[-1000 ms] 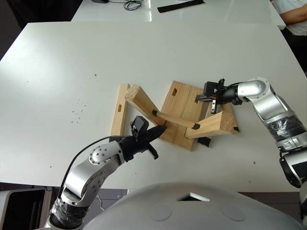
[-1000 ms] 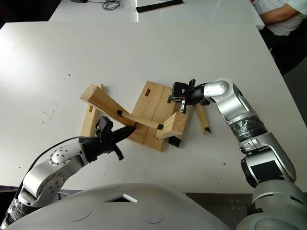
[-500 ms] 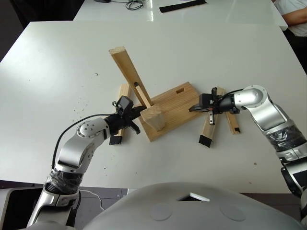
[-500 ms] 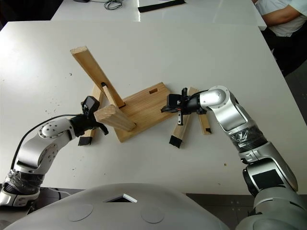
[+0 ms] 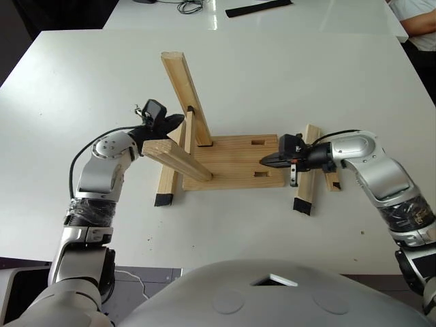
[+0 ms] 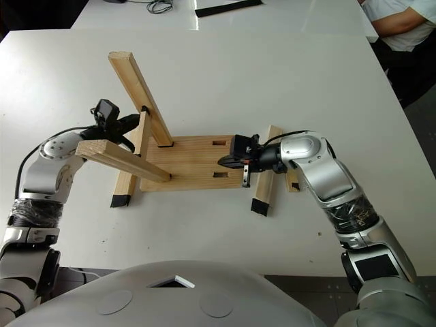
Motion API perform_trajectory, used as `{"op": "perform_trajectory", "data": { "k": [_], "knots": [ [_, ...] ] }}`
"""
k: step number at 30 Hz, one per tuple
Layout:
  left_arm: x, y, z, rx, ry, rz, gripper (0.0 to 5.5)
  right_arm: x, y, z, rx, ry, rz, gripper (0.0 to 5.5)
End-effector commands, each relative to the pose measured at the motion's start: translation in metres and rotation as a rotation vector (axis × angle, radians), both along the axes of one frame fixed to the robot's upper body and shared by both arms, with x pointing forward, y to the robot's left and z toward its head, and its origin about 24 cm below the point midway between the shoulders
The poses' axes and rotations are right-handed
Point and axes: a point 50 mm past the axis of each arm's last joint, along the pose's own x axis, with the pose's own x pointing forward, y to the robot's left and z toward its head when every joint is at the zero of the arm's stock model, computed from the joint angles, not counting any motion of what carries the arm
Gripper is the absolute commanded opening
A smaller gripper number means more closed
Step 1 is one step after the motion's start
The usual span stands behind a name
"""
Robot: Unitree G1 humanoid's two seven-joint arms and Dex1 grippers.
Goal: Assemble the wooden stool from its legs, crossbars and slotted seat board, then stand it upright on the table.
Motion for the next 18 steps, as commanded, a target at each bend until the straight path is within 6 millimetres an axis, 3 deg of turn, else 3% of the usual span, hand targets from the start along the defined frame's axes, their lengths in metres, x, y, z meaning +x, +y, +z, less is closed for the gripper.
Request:
{"op": "perform_trajectory", "data": {
  "k": [1,4,6,8,9,11,13,16,18],
  "knots": [
    [-0.025,0.033,0.029,-0.077,-0.022,0.086,0.02,0.009,-0.014,0.018,0.000,-0.064,-0.014,0.00],
    [-0.075,0.041,0.027,-0.055,0.084,-0.047,0.02,0.042,-0.014,0.011,-0.008,-0.170,-0.154,0.00],
    [-0.095,0.055,0.020,0.041,0.181,-0.135,0.02,0.058,-0.020,0.000,-0.030,-0.224,-0.276,0.00],
    [-0.097,0.075,0.024,0.073,0.257,-0.170,0.02,0.062,-0.032,-0.013,-0.053,-0.238,-0.372,0.00],
    [-0.100,0.075,0.030,0.052,0.302,-0.231,0.02,0.061,-0.039,-0.021,-0.076,-0.243,-0.408,0.00],
    [-0.118,0.059,0.034,0.019,0.406,-0.404,0.02,0.064,-0.042,-0.034,-0.096,-0.236,-0.430,0.00],
    [-0.123,0.034,0.028,-0.007,0.468,-0.554,0.02,0.062,-0.042,-0.042,-0.090,-0.221,-0.455,0.00],
    [-0.128,-0.003,0.021,-0.094,0.459,-0.640,0.02,0.069,-0.033,-0.042,-0.101,-0.217,-0.401,0.00],
    [-0.131,-0.018,0.014,-0.110,0.451,-0.637,0.02,0.075,-0.030,-0.038,-0.109,-0.223,-0.359,0.00]
  ]
}}
